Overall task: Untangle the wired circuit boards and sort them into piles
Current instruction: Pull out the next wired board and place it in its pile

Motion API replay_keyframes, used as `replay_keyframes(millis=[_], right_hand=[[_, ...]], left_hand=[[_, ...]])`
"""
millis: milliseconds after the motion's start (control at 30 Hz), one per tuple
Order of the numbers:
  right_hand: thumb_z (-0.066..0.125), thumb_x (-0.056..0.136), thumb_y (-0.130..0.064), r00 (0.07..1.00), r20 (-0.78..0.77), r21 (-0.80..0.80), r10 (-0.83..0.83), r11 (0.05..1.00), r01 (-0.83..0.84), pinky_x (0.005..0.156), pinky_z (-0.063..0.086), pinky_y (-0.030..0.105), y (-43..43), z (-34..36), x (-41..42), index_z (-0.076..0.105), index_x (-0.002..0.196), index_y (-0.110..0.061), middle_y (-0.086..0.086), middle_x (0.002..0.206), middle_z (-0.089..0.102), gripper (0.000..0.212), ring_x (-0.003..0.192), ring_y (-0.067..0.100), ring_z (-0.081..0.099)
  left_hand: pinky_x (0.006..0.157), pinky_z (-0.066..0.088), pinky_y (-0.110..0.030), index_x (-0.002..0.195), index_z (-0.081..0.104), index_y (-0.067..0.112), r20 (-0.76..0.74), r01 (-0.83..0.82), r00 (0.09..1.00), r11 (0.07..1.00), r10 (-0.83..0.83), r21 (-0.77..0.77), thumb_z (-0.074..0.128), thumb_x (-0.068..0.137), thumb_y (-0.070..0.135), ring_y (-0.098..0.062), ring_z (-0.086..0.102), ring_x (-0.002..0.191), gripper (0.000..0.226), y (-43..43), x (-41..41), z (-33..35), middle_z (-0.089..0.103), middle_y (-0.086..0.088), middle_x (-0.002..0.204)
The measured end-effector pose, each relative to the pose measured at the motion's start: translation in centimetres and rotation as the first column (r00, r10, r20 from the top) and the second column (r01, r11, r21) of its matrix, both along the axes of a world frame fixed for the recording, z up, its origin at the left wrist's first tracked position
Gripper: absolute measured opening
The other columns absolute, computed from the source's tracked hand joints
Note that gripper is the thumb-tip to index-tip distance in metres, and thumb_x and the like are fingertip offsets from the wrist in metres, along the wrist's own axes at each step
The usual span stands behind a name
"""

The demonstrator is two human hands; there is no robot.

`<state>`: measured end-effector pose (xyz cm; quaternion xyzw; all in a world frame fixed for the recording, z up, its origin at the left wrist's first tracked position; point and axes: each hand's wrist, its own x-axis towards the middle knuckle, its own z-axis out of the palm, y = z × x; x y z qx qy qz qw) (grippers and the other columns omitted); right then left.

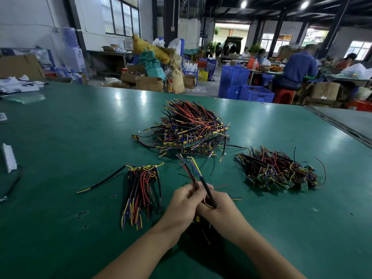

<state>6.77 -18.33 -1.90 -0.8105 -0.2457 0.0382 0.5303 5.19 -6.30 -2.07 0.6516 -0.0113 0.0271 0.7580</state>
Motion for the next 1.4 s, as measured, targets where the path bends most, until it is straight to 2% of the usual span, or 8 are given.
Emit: replay_keyframes(millis=[167, 267, 367, 467, 633, 767, 1067, 1400], right_hand=[[0.052, 0.101, -0.026, 0.997, -0.050, 0.107, -0.067, 0.992, 0.072, 0.057, 0.040, 0.013, 0.1, 0.5, -0.3, 0.070, 0.093, -0.038, -0.018, 0.069, 0.067, 0.023, 0.061, -0.006, 0.057], [0.039, 0.101, -0.045, 0.970, -0.067, 0.088, -0.234, 0.967, 0.239, 0.068, 0.050, 0.024, 0.3, 0.6, -0.5, 0.065, 0.113, -0.043, -0.008, 0.093, 0.075, 0.028, 0.078, 0.006, 0.067], [0.035, 0.101, -0.044, 0.936, -0.052, -0.113, -0.348, 0.933, 0.341, 0.087, 0.039, 0.022, 0.0, 0.6, -0.1, 0.029, 0.152, -0.017, 0.006, 0.141, 0.055, 0.058, 0.110, 0.008, 0.059], [0.047, 0.097, -0.011, 0.937, -0.037, -0.004, -0.347, 0.938, 0.347, 0.105, 0.027, 0.019, -0.3, 0.9, 0.2, 0.002, 0.154, -0.029, -0.008, 0.154, 0.028, 0.075, 0.134, 0.008, 0.036], [0.040, 0.086, 0.011, 0.913, -0.372, 0.457, -0.166, 0.824, 0.336, 0.102, 0.047, 0.041, -0.2, 1.1, 0.3, 0.066, 0.123, -0.028, -0.003, 0.131, 0.061, 0.060, 0.117, 0.020, 0.063], [0.028, 0.080, 0.017, 0.876, -0.481, 0.684, 0.035, 0.640, 0.350, 0.091, 0.050, 0.035, -0.7, 1.8, 0.9, 0.069, 0.112, -0.008, 0.006, 0.117, 0.071, 0.058, 0.112, 0.014, 0.065], [0.028, 0.076, 0.031, 0.848, -0.513, 0.571, 0.133, 0.791, 0.221, 0.071, 0.055, 0.028, -0.5, 0.9, 0.9, 0.053, 0.123, -0.003, 0.014, 0.097, 0.072, 0.063, 0.086, 0.021, 0.070], [0.061, 0.095, -0.014, 0.992, -0.126, -0.032, 0.005, 0.999, -0.009, 0.050, 0.043, 0.022, -1.0, 0.8, 0.7, 0.073, 0.093, -0.014, -0.007, 0.056, 0.059, 0.012, 0.048, 0.008, 0.049]], left_hand=[[0.080, 0.054, -0.029, 0.084, 0.065, 0.003, -0.026, -0.075, 0.997, 0.956, 0.071, -0.283, 0.047, 0.097, 0.017, -0.022, 0.070, 0.098, 0.026, 0.3, 0.3, 0.7, 0.074, -0.009, 0.104], [0.087, 0.053, -0.042, 0.080, 0.060, 0.005, -0.029, -0.071, 0.997, 0.951, 0.065, -0.300, 0.045, 0.099, 0.020, -0.029, 0.069, 0.099, 0.029, 0.5, 0.2, 0.9, 0.073, -0.010, 0.108], [0.077, 0.055, -0.033, 0.078, 0.054, 0.006, -0.023, -0.105, 0.994, 0.950, 0.103, -0.294, 0.041, 0.101, 0.021, -0.029, 0.071, 0.092, 0.030, 0.6, 0.0, 1.2, 0.074, -0.015, 0.100], [0.065, 0.055, -0.026, 0.083, 0.055, 0.003, -0.031, -0.120, 0.993, 0.950, 0.116, -0.287, 0.041, 0.101, 0.016, -0.028, 0.073, 0.077, 0.026, 0.6, 0.0, 1.4, 0.074, -0.018, 0.088], [0.058, 0.055, -0.031, 0.093, 0.059, 0.003, -0.090, -0.117, 0.992, 0.946, 0.094, -0.301, 0.044, 0.101, 0.020, -0.028, 0.070, 0.065, 0.024, 0.4, -0.1, 1.4, 0.073, -0.019, 0.079], [0.048, 0.049, -0.024, 0.093, 0.059, 0.003, -0.109, -0.129, 0.989, 0.957, 0.104, -0.260, 0.042, 0.102, 0.023, -0.024, 0.063, 0.048, 0.027, 0.7, 0.0, 1.3, 0.072, -0.012, 0.072], [0.072, 0.057, -0.040, 0.082, 0.066, 0.008, 0.003, -0.249, 0.968, 0.968, 0.249, -0.015, 0.050, 0.099, 0.011, -0.028, 0.067, 0.076, 0.024, 0.9, 0.4, 0.3, 0.071, -0.013, 0.082], [0.076, 0.049, -0.015, 0.089, 0.073, 0.014, 0.199, -0.251, 0.953, 0.963, 0.228, 0.099, 0.050, 0.098, 0.006, -0.007, 0.068, 0.082, 0.026, 0.9, 0.1, 0.6, 0.075, 0.006, 0.086]])
